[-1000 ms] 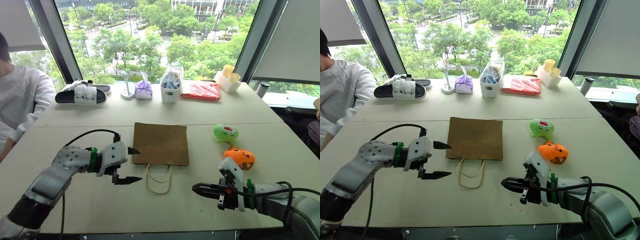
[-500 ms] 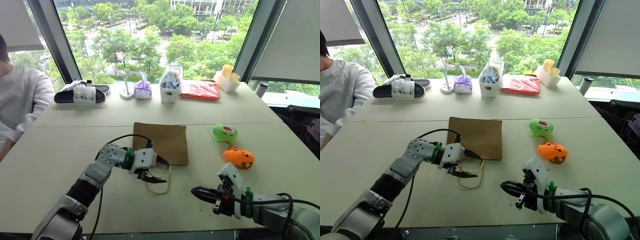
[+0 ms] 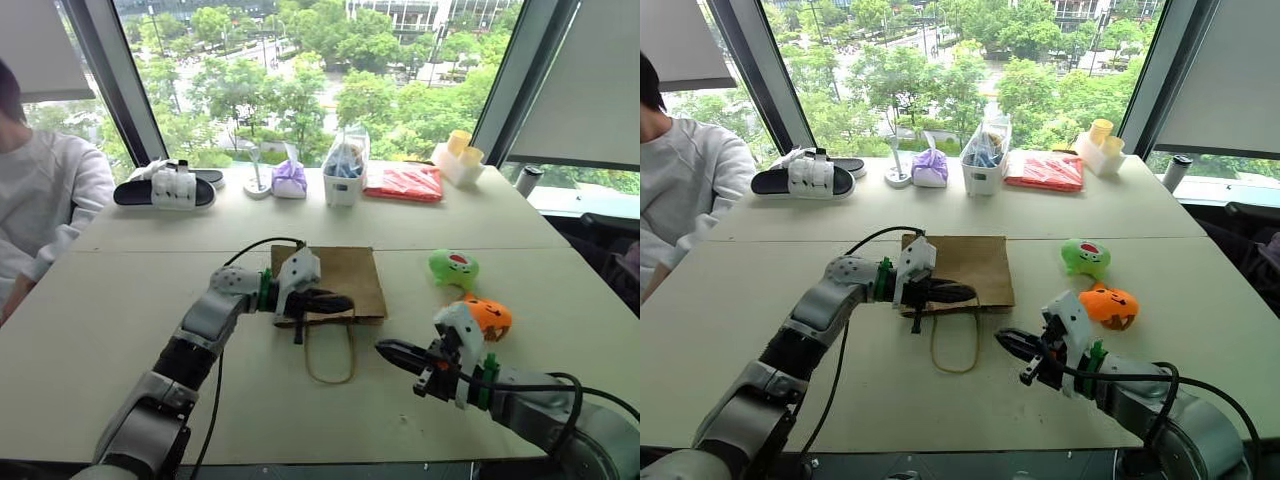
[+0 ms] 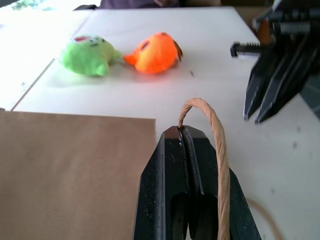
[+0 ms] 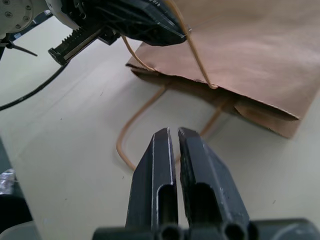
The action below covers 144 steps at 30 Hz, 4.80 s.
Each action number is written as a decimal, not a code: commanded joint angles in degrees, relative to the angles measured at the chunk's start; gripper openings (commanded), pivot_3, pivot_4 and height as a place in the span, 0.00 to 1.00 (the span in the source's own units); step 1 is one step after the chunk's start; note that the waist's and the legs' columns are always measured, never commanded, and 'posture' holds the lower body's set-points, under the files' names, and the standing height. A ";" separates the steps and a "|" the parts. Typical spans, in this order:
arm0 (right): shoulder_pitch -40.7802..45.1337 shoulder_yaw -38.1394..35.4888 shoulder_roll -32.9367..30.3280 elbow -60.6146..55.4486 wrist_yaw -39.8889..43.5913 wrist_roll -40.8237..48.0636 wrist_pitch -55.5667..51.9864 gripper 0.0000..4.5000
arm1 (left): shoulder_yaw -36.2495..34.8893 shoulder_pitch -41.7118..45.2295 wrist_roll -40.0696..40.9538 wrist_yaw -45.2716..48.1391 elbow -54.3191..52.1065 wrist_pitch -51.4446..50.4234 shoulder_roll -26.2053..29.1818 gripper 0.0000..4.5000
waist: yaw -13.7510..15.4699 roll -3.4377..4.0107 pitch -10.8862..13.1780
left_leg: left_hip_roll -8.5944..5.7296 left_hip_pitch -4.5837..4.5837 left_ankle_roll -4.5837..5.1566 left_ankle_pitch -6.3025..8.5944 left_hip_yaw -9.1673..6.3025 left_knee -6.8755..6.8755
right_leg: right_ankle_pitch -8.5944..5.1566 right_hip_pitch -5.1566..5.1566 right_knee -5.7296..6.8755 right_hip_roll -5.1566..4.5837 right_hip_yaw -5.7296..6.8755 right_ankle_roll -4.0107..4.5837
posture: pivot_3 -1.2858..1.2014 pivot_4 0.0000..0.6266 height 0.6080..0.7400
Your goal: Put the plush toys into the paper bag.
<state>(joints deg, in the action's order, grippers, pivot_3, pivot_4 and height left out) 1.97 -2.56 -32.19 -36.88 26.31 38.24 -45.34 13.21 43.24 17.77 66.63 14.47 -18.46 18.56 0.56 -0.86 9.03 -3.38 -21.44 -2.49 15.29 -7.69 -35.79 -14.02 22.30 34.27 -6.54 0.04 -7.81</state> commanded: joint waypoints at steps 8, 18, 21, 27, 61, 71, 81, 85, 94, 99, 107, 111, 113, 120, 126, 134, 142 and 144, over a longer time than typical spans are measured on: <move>9.88 11.36 10.61 12.26 -7.36 -16.35 10.71 0.04 | -5.13 5.90 8.29 -3.39 -5.85 -11.42 -3.56 0.00 | -1.26 0.03 -0.02 | 0.01 0.04 -0.09 -0.05 -0.05 0.05 | 0.00 0.05 0.09 0.05 0.01 0.00 | 0.52 0.24 1.00; 16.81 13.10 14.77 28.12 -6.66 -25.01 19.16 0.04 | -7.44 7.37 11.47 -6.41 -6.41 -16.39 -5.38 0.00 | -1.38 0.03 -0.02 | 0.00 0.04 -0.13 -0.08 -0.06 0.07 | 0.00 0.08 0.10 0.05 -0.01 0.01 | 0.52 0.24 1.00; 19.59 15.73 16.61 33.87 -5.65 -28.01 21.59 0.04 | -8.85 7.81 13.15 -8.42 -6.55 -18.66 -6.41 0.00 | -1.56 0.03 -0.02 | 0.00 0.05 -0.17 -0.10 -0.06 0.07 | 0.00 0.08 0.10 0.05 -0.01 0.01 | 0.52 0.24 1.00; 22.14 18.33 19.02 41.75 -4.99 -32.89 24.06 0.04 | -10.17 8.45 12.78 -10.47 -5.07 -17.69 -6.15 0.00 | -1.64 0.03 -0.02 | 0.01 0.05 -0.38 -0.22 -0.05 0.09 | 0.00 0.17 0.24 0.07 -0.02 0.02 | 0.52 0.24 1.00; 15.33 18.14 19.85 33.06 -4.67 -42.73 31.30 0.04 | -7.29 10.40 11.96 -6.76 -7.62 -13.73 -4.83 0.00 | -1.44 0.06 -0.04 | 0.00 0.11 -0.34 -0.20 -0.07 0.11 | 0.00 0.25 0.52 0.08 -0.06 0.04 | 0.52 0.24 1.00; 1.62 9.34 18.55 1.89 -0.34 -24.73 19.38 0.04 | -6.38 10.83 8.56 -5.39 -1.65 -9.40 -5.15 0.00 | -1.39 0.05 -0.03 | 0.00 0.09 -0.30 -0.18 -0.09 0.09 | -0.01 0.25 0.51 0.08 -0.06 0.02 | 0.52 0.24 1.00; 2.33 -13.20 12.73 5.44 -7.71 -16.96 12.83 0.65 | -7.57 12.30 10.63 -4.22 -1.74 -11.00 -5.40 0.00 | -1.19 0.04 -0.03 | -0.02 0.09 -0.27 -0.16 -0.09 -0.09 | -0.01 0.09 0.48 0.08 -0.05 0.03 | 0.52 0.24 1.00; 6.85 -11.94 9.22 14.90 -13.49 -23.99 11.37 0.99 | -7.74 12.64 10.70 -4.55 -1.84 -11.00 -5.68 0.00 | -1.32 0.06 -0.04 | -0.01 0.11 -0.26 -0.16 -0.05 -0.05 | -0.01 0.16 0.59 0.08 -0.06 0.04 | 0.52 0.24 1.00; 9.48 -1.28 1.68 27.90 -13.85 -36.35 7.05 0.99 | -7.37 10.63 10.47 -6.06 -4.10 -10.91 -5.69 0.00 | -1.28 0.06 -0.04 | 0.01 0.08 -0.26 -0.16 -0.01 0.01 | -0.02 0.26 0.64 0.07 -0.07 0.04 | 0.52 0.24 1.00; 9.36 -1.13 -0.32 31.12 -14.23 -39.23 8.33 0.88 | -7.61 9.90 10.64 -6.90 -4.71 -11.00 -5.62 0.00 | -1.10 0.05 -0.04 | -0.01 0.10 -0.26 -0.16 -0.03 -0.10 | -0.02 0.11 0.56 0.06 -0.06 0.04 | 0.52 0.24 1.00; 9.05 -5.62 0.17 30.87 -14.19 -38.26 8.67 0.07 | -7.68 10.54 10.92 -6.88 -3.93 -10.71 -5.88 0.00 | -1.14 0.04 -0.05 | -0.02 0.09 -0.26 -0.16 -0.05 -0.16 | -0.01 0.08 0.56 0.05 -0.06 0.04 | 0.52 0.24 1.00; 7.93 -8.00 -0.61 22.21 -6.06 -32.25 18.73 0.02 | -8.11 11.53 11.44 -5.80 -2.96 -11.07 -5.26 0.00 | -1.20 0.04 -0.04 | -0.04 0.06 -0.26 -0.16 -0.05 -0.15 | -0.02 0.08 0.53 0.05 -0.06 0.03 | 0.52 0.24 1.00; 6.44 -7.26 -2.07 13.78 1.38 -27.19 20.81 0.02 | -8.84 12.56 12.05 -4.41 -1.77 -11.64 -4.21 0.00 | -1.61 0.07 -0.03 | -0.03 0.06 -0.26 -0.16 -0.05 -0.11 | -0.02 0.12 0.53 0.05 -0.06 0.02 | 0.52 0.24 1.00; 7.77 -0.95 -6.74 1.37 9.96 -23.58 18.68 0.02 | -9.72 15.24 13.21 -0.30 1.30 -13.03 -2.51 0.00 | -1.48 0.04 -0.02 | 0.02 0.13 -0.24 -0.15 -0.06 -0.12 | -0.04 0.03 0.53 0.09 -0.04 -0.03 | 0.52 0.24 1.00; 11.24 6.07 -7.84 1.00 12.28 -26.60 19.41 0.02 | -10.13 16.03 13.33 0.19 2.35 -13.12 -2.72 0.00 | -1.21 0.01 0.00 | -0.02 0.05 -0.24 -0.15 -0.10 -0.18 | -0.04 0.05 0.49 0.06 -0.03 -0.02 | 0.52 0.24 1.00; 17.61 16.83 -9.03 8.54 16.26 -36.71 28.71 0.02 | -11.04 15.44 15.64 -0.88 -0.39 -16.34 -3.72 0.00 | -1.34 0.01 0.00 | -0.02 0.06 -0.25 -0.15 -0.10 -0.13 | -0.04 0.12 0.50 0.06 -0.03 -0.02 | 0.52 0.24 1.00; 29.08 26.40 -4.19 25.75 16.08 -49.43 42.15 0.02 | -10.92 14.07 18.48 -1.21 -4.41 -20.38 -4.21 0.00 | -1.50 0.01 0.00 | -0.02 0.06 -0.26 -0.16 -0.09 -0.14 | -0.04 0.16 0.56 0.07 -0.03 -0.01 | 0.52 0.24 1.00; 30.95 27.71 -2.92 29.65 16.16 -51.42 44.88 0.02 | -10.90 13.95 18.50 -1.46 -4.71 -20.60 -4.24 0.00 | -1.52 0.02 0.00 | -0.02 0.06 -0.38 -0.22 -0.09 -0.12 | -0.04 0.18 0.57 0.07 -0.03 -0.01 | 0.52 0.24 1.00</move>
<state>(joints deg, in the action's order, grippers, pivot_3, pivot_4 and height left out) 31.11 24.69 -35.89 -9.03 42.59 -11.28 -3.71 3.34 56.84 35.21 65.59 12.02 -38.88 14.16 -0.96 -0.84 9.03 -3.40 -21.38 -2.90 15.05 -7.78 -35.91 -14.06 22.48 34.85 -6.47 0.01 -7.82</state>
